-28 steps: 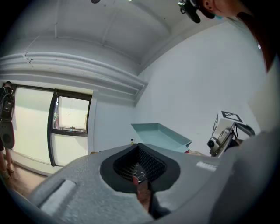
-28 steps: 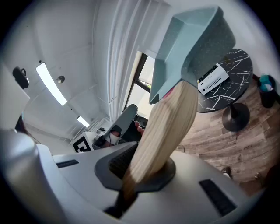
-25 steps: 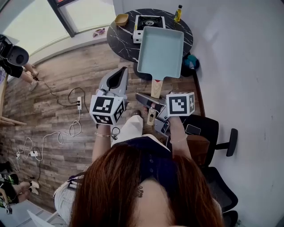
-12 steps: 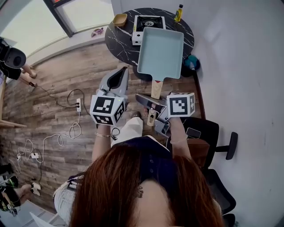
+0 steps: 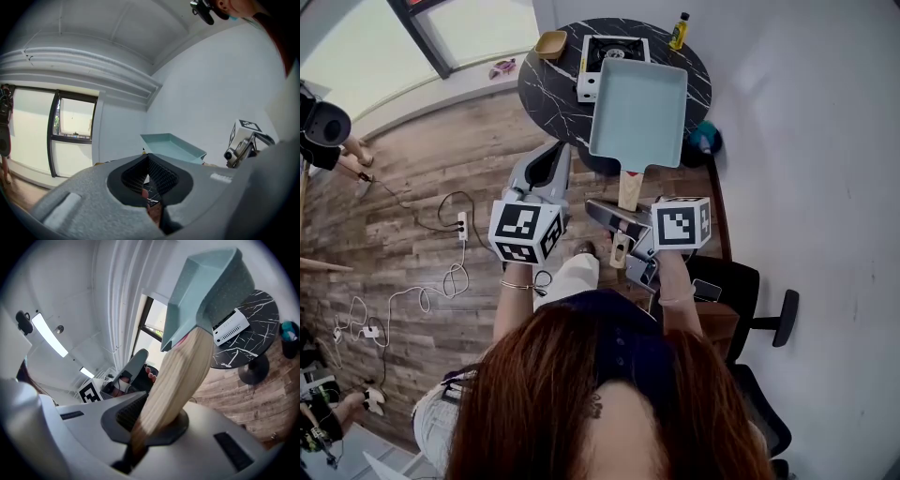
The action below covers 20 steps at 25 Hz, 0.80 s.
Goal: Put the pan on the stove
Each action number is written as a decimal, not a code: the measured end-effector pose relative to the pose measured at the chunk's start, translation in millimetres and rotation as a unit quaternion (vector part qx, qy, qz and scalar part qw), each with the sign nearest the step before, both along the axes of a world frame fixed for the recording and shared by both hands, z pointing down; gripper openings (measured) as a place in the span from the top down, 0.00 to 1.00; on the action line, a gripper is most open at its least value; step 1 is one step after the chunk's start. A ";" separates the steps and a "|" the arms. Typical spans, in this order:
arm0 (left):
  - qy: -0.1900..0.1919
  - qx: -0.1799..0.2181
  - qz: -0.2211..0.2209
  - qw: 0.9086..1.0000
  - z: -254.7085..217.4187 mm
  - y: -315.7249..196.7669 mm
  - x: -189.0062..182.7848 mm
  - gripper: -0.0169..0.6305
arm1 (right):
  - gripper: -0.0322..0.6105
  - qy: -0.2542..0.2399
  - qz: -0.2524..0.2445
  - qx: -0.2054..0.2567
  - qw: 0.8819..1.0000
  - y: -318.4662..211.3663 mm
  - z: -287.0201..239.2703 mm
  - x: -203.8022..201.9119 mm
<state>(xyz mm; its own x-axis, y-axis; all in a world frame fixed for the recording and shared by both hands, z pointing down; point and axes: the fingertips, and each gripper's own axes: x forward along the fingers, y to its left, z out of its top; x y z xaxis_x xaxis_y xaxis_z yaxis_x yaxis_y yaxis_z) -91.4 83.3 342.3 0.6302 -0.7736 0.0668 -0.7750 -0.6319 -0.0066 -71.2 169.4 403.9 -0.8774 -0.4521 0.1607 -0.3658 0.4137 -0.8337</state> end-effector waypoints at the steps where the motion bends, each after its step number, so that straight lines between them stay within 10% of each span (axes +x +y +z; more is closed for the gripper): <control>1: 0.001 -0.001 0.000 1.000 0.2 -3.2 0.8 0.96 | 0.92 0.000 0.000 0.000 1.000 -3.1 0.1 0.7; 20: 0.003 -0.007 0.008 1.000 -1.0 -72.1 -8.4 0.96 | 0.92 -0.001 0.007 -0.013 1.000 -71.4 -1.8 -8.2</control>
